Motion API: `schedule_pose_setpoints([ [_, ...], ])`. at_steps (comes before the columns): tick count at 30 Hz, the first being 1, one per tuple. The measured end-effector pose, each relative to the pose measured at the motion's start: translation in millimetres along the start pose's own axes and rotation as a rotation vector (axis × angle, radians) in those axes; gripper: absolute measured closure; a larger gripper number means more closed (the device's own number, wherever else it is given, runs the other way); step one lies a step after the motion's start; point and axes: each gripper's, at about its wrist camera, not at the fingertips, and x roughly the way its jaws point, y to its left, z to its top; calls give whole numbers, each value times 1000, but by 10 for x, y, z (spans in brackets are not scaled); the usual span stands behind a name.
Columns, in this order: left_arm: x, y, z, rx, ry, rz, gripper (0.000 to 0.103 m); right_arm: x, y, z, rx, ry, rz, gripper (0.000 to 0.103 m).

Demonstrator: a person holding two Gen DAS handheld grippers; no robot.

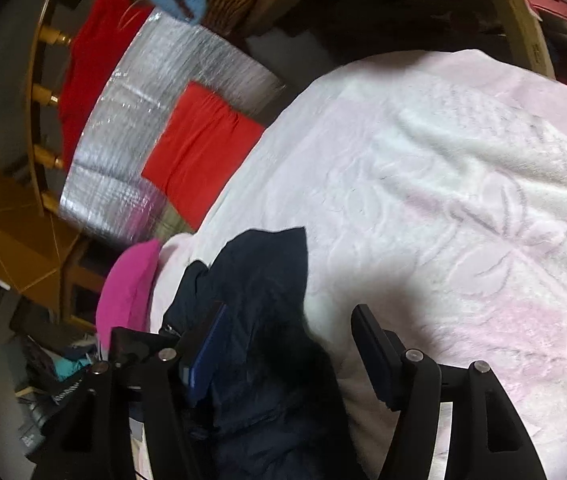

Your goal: Fold large clothes

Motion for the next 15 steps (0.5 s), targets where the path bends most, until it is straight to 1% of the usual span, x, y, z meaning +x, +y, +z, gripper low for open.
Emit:
schedule_pose_setpoints([
  [2,11,-33,-4,2,0,-6,86,-54,-40,33,13,-2,9,36],
  [3,10,-50,-4,-5,1,-17,78,-70,-62,43,17,-3,12,36],
  [4,5,-52,-5,-10,1,-25,67,-90,-76,48,19,-4,14,36],
  [5,-10,-61,-8,-18,-4,-42,61,-109,-89,55,23,-6,14,36],
  [6,-29,-72,-10,-20,-10,-53,50,-116,-104,69,28,-6,15,36],
  [7,-47,-85,-9,-20,-16,-58,43,-131,-118,75,35,-7,19,36],
  [9,-94,-101,-2,-20,-25,-75,37,-148,-123,79,37,-7,22,36],
  [10,-112,-102,6,-23,-26,-83,36,-155,-113,76,34,-8,23,36],
  [13,-217,-39,7,-38,-33,-117,34,-153,-68,57,18,-7,20,36],
  [15,-352,49,-14,-48,-49,-146,34,-139,-19,36,3,-6,20,36],
])
